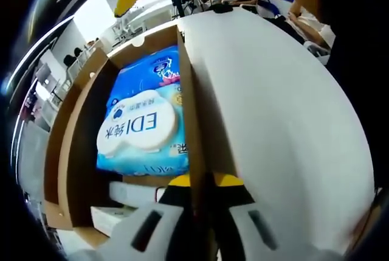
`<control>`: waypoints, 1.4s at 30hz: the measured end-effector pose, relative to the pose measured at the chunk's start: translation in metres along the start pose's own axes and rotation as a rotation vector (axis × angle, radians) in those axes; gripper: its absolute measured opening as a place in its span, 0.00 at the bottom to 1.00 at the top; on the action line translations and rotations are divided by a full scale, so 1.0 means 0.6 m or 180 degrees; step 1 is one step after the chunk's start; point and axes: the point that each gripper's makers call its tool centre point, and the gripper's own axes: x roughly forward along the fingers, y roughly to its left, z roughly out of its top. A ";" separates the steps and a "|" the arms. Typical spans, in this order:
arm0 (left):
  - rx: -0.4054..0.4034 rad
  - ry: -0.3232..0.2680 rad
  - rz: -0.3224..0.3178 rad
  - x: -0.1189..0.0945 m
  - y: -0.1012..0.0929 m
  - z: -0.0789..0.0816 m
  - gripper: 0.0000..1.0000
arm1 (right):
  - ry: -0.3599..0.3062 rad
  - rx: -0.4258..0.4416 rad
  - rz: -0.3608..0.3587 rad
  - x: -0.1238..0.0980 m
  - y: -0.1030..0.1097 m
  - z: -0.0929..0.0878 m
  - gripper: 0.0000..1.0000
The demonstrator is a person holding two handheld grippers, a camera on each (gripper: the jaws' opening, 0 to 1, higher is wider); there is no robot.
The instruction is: Operate the shoe box by opening the lid, removing the specified soft item, and placing it in the target area until the item is outside and the box remains undamaged.
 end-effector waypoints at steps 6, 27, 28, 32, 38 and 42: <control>0.0035 0.0076 0.0018 0.000 0.000 -0.002 0.05 | 0.0312 0.0097 -0.0142 0.034 0.001 -0.040 0.68; 0.0049 -0.0047 -0.0026 -0.005 -0.001 0.001 0.06 | 0.0838 -0.0012 -0.0887 0.077 -0.038 -0.083 0.54; 0.0051 -0.0049 -0.0026 -0.005 -0.001 0.001 0.07 | 0.0845 -0.0038 -0.0902 0.080 -0.038 -0.084 0.55; 0.0065 -0.0051 -0.0032 -0.004 -0.001 0.001 0.07 | 0.1057 -0.0228 -0.0937 0.094 -0.029 -0.098 0.62; 0.0070 -0.0053 -0.0029 -0.004 0.000 0.002 0.07 | 0.1143 -0.0060 -0.0924 0.110 -0.033 -0.103 0.60; 0.0069 -0.0068 -0.0033 -0.005 0.000 0.002 0.07 | 0.1240 0.0143 -0.0918 0.117 -0.037 -0.107 0.60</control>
